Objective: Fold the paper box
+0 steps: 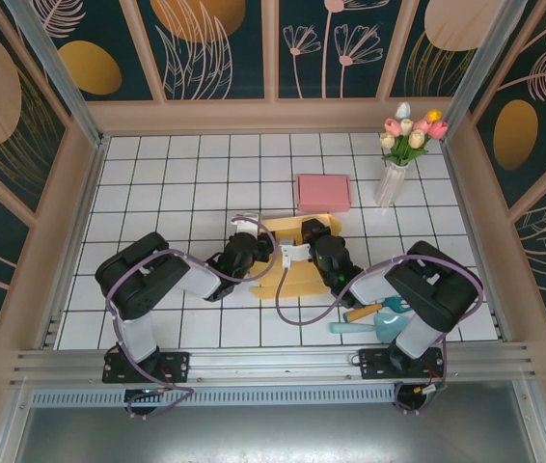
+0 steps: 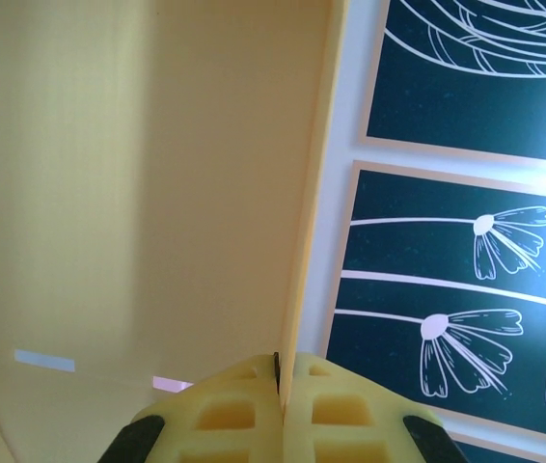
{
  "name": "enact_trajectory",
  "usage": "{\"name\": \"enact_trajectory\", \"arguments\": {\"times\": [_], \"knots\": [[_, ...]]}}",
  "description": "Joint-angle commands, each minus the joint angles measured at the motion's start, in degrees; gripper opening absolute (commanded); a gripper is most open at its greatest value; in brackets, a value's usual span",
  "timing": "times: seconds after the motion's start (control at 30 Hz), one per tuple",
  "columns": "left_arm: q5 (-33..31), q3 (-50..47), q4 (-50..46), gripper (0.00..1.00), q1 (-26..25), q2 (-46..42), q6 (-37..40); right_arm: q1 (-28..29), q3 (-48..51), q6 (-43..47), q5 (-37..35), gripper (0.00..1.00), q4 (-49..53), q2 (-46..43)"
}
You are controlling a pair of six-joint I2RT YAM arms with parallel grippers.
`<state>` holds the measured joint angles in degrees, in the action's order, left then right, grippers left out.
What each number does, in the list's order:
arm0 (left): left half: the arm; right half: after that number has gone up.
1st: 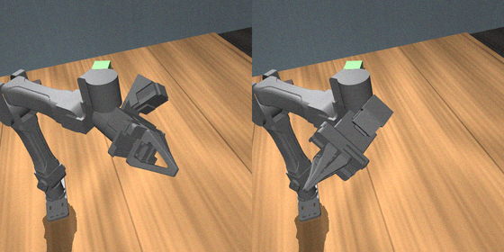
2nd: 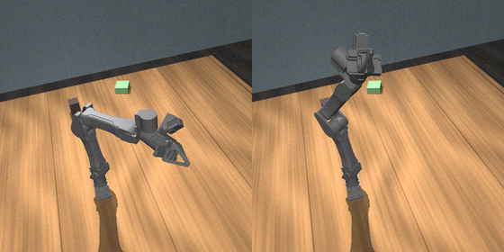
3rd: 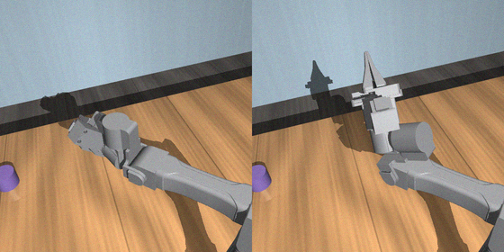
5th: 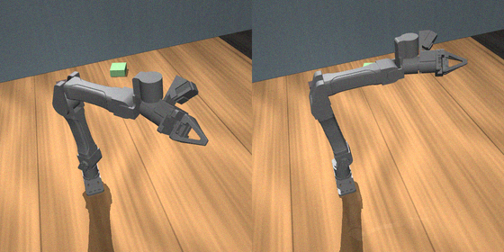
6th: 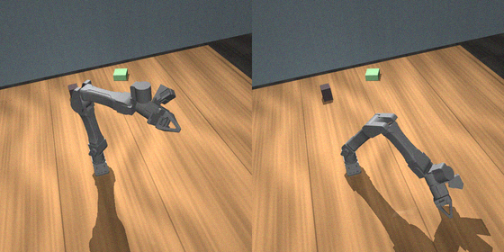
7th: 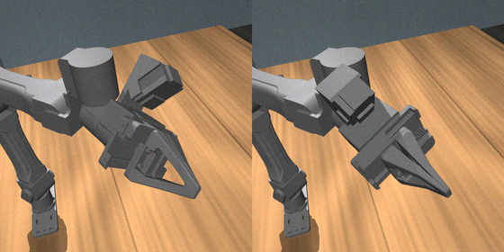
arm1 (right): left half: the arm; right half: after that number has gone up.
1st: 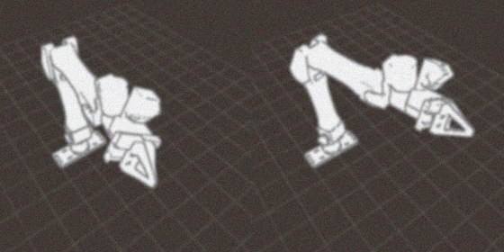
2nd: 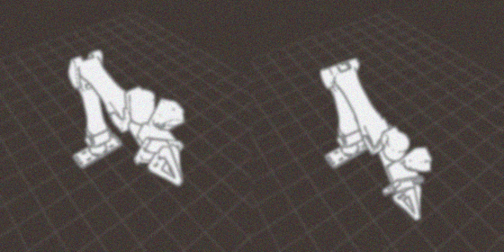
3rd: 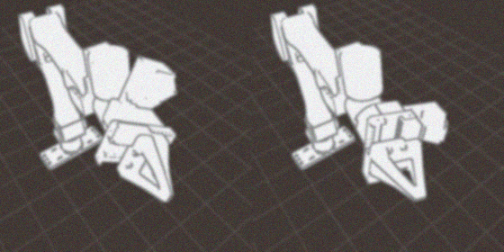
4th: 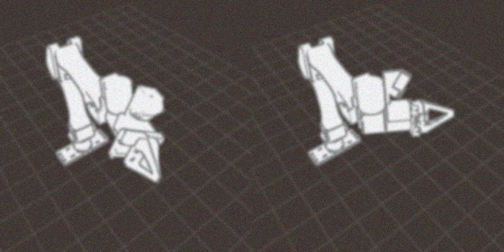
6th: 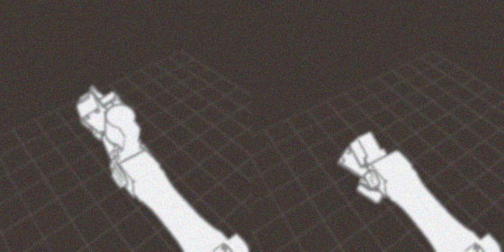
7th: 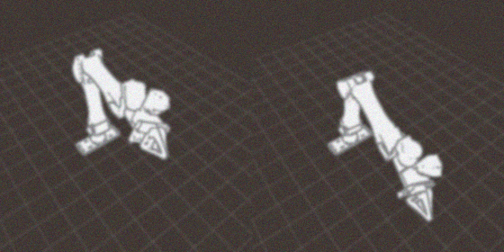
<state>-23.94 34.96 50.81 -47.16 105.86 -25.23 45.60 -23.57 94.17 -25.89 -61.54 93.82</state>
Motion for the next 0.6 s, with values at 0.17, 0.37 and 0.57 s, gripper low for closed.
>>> {"name": "enact_trajectory", "arguments": {"times": [0.17, 0.37, 0.57], "knots": [[-30.88, 3.38, -21.95, 0.23, 1.91, 2.23, -9.17, 0.63, 1.25, -0.82, 1.06, 0.0, 6.76, -0.28], [-35.48, 5.19, -28.05, 0.12, 1.98, 2.97, -11.59, 0.45, 0.88, -1.71, 1.15, 0.0, 7.92, -1.25], [-37.36, 8.63, -33.19, 0.19, 1.98, 4.88, -12.87, 0.28, 0.55, -2.67, 1.26, 0.0, 8.8, -0.96]]}}
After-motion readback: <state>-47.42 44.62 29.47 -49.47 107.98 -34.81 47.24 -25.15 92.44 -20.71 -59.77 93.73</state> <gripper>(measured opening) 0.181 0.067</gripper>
